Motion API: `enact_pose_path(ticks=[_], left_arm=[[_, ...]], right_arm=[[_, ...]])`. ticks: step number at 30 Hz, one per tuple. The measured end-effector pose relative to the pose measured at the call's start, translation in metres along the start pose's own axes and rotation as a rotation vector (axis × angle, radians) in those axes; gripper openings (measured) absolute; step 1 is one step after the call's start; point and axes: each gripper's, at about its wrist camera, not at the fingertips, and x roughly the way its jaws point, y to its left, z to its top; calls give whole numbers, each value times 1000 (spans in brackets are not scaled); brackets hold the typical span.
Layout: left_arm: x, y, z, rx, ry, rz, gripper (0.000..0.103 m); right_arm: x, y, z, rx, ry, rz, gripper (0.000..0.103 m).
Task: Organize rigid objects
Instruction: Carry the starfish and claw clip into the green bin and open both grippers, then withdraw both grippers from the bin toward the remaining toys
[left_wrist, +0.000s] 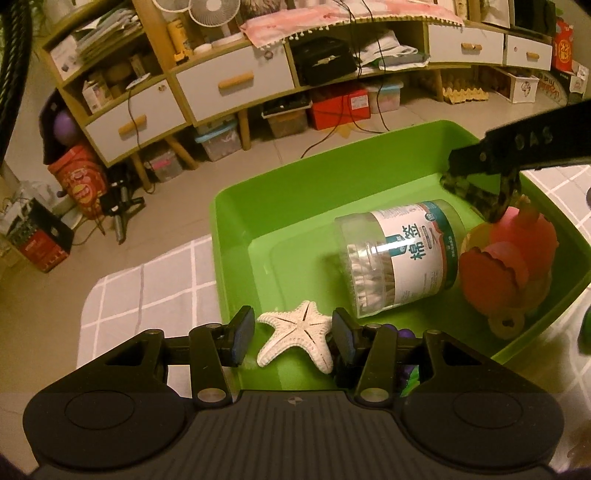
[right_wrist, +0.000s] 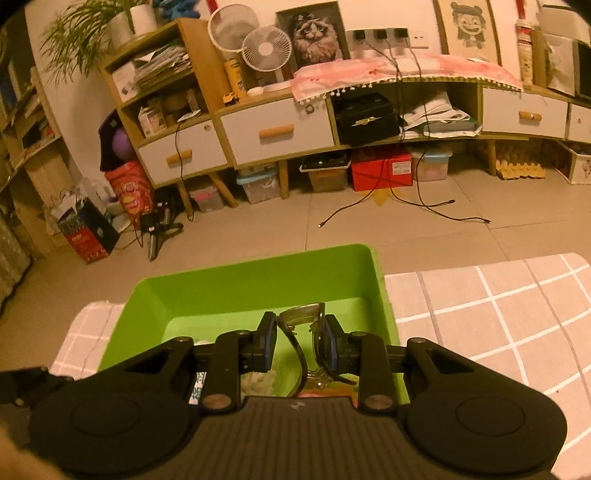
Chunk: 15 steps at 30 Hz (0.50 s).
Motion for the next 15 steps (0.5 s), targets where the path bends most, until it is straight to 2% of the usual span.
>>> enact_pose_path(ticks=[2, 5, 6, 8, 9, 11, 15], left_arm=[[0, 0, 1, 1, -3, -3, 57], [-3, -1, 3, 1, -14, -15, 66], [-4, -2, 3, 2, -18, -21, 70], [-7, -4, 4, 6, -27, -22, 75], [-9, -4, 3, 8, -33, -23, 81], [-13, -6, 3, 10, -50, -8, 87], [-21, -6, 2, 6, -56, -5, 87]], right_arm=[[0, 2, -2, -19, 8, -2, 14], [0, 4, -5, -30, 14, -9, 16], [-1, 4, -5, -29, 22, -7, 18], [-3, 4, -5, -26, 36, -5, 40], [-5, 4, -5, -29, 33, -4, 44], [-12, 5, -6, -45, 13, -6, 49], [-25, 6, -5, -55, 2, -12, 51]])
